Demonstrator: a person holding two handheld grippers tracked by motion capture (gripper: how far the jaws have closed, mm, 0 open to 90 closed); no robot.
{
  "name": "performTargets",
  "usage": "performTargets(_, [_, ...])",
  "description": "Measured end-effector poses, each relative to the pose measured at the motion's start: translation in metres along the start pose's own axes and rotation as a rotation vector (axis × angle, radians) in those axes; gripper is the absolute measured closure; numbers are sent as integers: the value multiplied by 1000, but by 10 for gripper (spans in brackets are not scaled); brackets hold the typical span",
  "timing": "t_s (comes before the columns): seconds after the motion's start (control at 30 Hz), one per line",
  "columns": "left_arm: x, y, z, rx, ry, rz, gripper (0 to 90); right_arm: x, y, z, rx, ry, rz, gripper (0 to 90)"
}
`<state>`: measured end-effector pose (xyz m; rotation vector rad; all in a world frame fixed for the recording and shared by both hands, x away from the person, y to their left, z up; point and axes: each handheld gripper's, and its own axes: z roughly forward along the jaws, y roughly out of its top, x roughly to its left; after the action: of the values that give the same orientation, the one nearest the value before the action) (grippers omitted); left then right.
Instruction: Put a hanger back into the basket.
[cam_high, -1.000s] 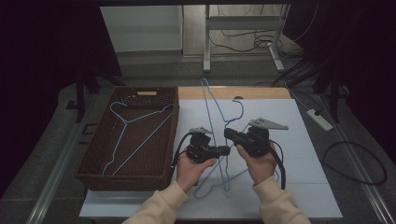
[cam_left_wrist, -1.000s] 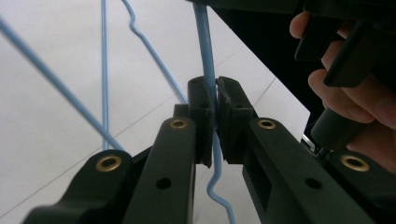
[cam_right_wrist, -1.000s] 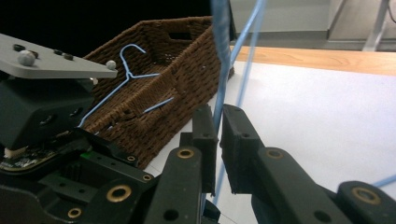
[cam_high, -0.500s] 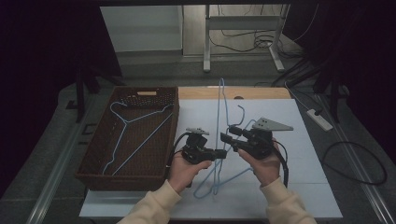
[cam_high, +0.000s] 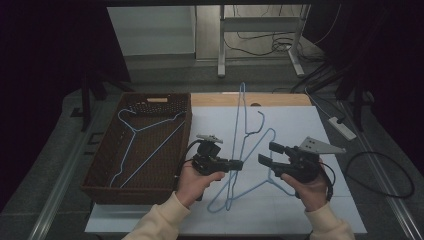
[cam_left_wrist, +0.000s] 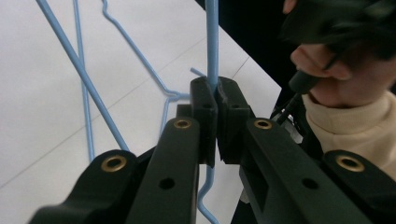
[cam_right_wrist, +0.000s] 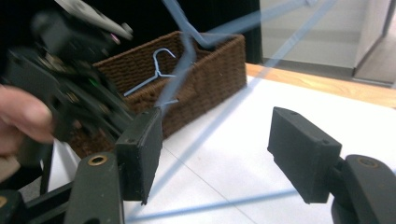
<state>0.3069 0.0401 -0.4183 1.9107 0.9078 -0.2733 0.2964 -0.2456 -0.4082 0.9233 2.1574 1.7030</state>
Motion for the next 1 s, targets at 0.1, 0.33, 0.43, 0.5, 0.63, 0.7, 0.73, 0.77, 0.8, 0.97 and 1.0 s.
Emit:
performTargets(0.1, [-3, 5, -10, 3, 6, 18, 873, -11, -10, -8, 19, -24, 18, 358])
performTargets(0.33, [-3, 13, -33, 28, 18, 50, 874, -29, -25, -13, 62, -69, 42, 359])
performTargets(0.43, [-1, 15, -42, 29, 28, 65, 874, -34, -29, -12, 76, -80, 46, 359])
performTargets(0.5, [1, 15, -48, 28, 26, 75, 874, -36, -32, -11, 86, -83, 48, 357])
performTargets(0.63, [4, 15, -62, 26, 31, 103, 874, -39, -38, -9, 109, -98, 43, 343])
performTargets(0.7, [6, 16, -68, 31, 33, 112, 874, -41, -41, -9, 122, -110, 36, 334])
performTargets(0.73, [6, 16, -68, 31, 33, 112, 875, -41, -41, -9, 122, -110, 36, 334])
performTargets(0.77, [7, 17, -72, 33, 35, 117, 875, -42, -42, -9, 124, -112, 36, 332])
performTargets(0.8, [8, 18, -77, 35, 43, 124, 875, -43, -44, -8, 132, -119, 37, 323])
performTargets(0.97, [14, 23, -94, 30, 62, 135, 875, -44, -46, -7, 146, -137, 24, 319])
performTargets(1.0, [16, 23, -96, 31, 68, 136, 876, -45, -47, -6, 149, -140, 26, 318])
